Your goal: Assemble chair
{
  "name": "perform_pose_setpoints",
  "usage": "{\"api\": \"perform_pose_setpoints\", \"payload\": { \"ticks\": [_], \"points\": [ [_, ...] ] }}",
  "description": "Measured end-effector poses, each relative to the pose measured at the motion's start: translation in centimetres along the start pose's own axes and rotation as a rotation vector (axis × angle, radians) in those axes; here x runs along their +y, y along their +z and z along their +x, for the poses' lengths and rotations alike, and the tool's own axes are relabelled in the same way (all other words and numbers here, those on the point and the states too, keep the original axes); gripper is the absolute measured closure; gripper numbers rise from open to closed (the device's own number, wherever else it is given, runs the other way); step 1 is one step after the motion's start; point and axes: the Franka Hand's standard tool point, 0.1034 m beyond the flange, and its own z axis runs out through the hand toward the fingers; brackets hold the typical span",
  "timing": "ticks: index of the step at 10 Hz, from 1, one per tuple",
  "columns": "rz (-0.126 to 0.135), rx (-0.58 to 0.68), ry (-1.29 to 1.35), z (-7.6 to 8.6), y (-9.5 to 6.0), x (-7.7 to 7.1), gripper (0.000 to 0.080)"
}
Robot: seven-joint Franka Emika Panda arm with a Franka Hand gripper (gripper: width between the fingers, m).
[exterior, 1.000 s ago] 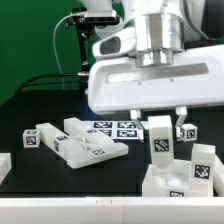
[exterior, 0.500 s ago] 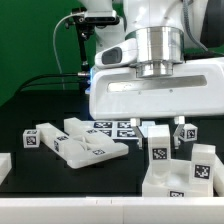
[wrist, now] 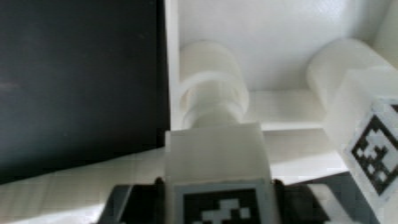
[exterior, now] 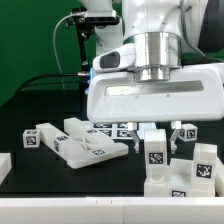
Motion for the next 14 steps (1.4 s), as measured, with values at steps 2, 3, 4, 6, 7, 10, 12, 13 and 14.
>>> {"api": "perform_pose_setpoints", "payload": {
  "ticks": [2, 3, 4, 6, 7, 10, 12, 13, 14],
  "points": [
    [-0.002, -0.004, 0.009, -0.5, 0.5, -0.4, 0.0518],
    [-0.002, 0.014, 0.018, -0.6, 0.6, -1.2, 0.0518],
    [-0.007, 0.038, 0.017, -0.4, 0.7, -1.3, 0.0518],
    [-0.021, 0.087, 0.065, -0.3, 0.8, -1.5, 0.0518],
    [-0.038, 0.095, 0.061, -0.3, 0.8, -1.4, 0.0518],
    [-0.043, 0.098, 0.053, -0.2, 0.7, -1.4, 0.0518],
    [-0.040, 0.057, 0.061, -0.4, 0.8, -1.3, 0.0193],
    [-0.034, 0.044, 0.070, 0.2, 0.4, -1.3, 0.0193],
    [-0.029, 0.000, 0.078, 0.2, 0.2, -1.3, 0.0163]
  ]
}}
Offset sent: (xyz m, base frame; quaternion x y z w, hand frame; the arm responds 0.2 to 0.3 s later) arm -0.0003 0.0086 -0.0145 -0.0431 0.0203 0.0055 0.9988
